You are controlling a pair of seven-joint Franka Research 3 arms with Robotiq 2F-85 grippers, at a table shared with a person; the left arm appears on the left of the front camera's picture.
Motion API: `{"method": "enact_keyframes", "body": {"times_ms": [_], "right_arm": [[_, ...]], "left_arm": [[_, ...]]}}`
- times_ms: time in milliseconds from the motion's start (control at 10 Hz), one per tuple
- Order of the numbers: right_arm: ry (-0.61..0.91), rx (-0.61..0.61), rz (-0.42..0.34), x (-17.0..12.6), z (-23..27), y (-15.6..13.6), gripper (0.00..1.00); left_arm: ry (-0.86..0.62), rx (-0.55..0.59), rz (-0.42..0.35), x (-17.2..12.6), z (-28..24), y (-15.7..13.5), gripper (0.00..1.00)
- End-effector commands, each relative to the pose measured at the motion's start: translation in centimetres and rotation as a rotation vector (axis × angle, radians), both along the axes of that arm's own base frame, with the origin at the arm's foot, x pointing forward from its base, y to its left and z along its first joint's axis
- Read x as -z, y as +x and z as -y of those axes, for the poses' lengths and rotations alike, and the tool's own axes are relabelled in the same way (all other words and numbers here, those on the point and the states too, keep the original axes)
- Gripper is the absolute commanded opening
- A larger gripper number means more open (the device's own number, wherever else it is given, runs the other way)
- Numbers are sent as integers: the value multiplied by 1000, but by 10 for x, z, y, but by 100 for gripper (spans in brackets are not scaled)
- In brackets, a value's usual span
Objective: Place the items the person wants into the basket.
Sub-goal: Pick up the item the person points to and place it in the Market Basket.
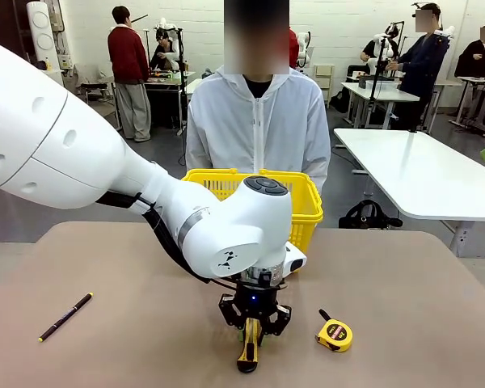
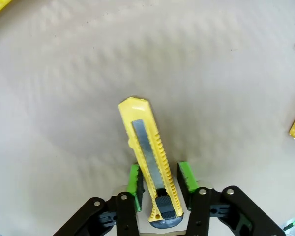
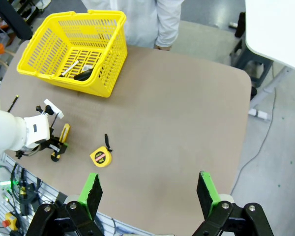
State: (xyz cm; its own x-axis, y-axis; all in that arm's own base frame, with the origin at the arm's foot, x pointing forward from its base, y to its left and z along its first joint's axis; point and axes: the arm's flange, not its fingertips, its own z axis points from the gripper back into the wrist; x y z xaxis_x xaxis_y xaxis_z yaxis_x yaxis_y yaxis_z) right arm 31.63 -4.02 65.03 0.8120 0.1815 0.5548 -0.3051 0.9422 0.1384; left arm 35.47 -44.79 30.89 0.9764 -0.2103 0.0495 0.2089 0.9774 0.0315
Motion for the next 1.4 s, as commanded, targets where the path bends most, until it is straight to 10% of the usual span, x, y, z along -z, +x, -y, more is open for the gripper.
{"method": "enact_keyframes", "body": {"times_ms": [0, 500, 600, 1000, 1300], "right_arm": [[-3, 2, -7, 2, 0, 0, 100], [-3, 2, -7, 2, 0, 0, 100], [-3, 2, -7, 2, 0, 0, 100], [-3, 2, -7, 2, 0, 0, 100], [-3, 2, -7, 2, 0, 0, 100]], "left_arm": [[20, 6, -15, 9, 0, 3, 7], [10, 7, -34, -2, -4, 5, 0], [-9, 29, -41, -32, -10, 3, 13], [-37, 170, -15, -200, -48, -11, 13], [-33, 220, -19, -251, -55, -8, 13]]}}
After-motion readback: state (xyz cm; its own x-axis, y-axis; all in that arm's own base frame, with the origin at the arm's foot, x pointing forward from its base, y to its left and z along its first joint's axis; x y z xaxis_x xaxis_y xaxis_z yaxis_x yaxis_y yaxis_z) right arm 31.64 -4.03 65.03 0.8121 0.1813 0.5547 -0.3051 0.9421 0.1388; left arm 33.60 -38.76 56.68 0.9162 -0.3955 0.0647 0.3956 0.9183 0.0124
